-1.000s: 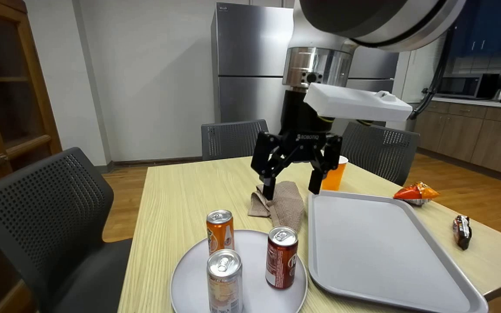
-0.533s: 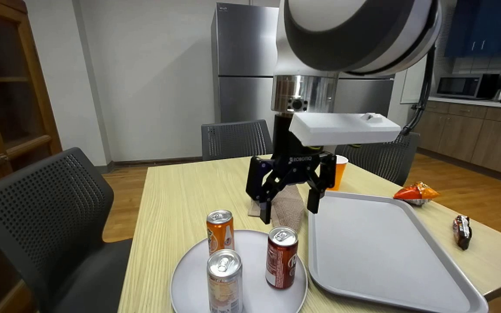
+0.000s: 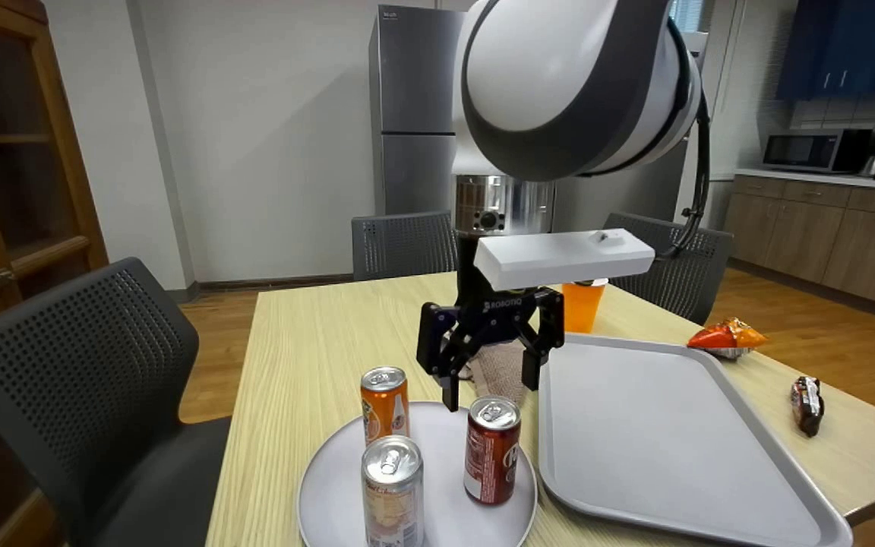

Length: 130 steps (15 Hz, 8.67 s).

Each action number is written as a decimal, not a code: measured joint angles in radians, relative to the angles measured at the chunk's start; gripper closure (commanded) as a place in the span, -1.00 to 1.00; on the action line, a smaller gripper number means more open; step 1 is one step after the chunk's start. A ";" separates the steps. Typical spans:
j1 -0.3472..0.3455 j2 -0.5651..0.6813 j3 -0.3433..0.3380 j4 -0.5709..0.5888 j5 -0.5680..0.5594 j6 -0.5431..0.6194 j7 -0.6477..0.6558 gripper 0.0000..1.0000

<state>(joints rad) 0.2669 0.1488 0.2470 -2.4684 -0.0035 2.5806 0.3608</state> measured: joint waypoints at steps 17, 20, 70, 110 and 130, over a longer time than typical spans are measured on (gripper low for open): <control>0.068 0.171 -0.095 0.093 -0.024 0.005 0.121 -1.00; 0.076 0.174 -0.107 0.093 -0.024 0.005 0.139 -1.00; -0.376 -0.004 -0.415 -0.004 -0.020 0.027 -0.144 0.23; -0.182 -0.147 -0.186 0.005 0.047 0.042 -0.215 -1.00; 0.034 -0.073 0.019 0.042 -0.047 0.043 -0.118 -1.00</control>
<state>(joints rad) 0.3008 0.0759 0.2660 -2.4261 -0.0501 2.6237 0.2433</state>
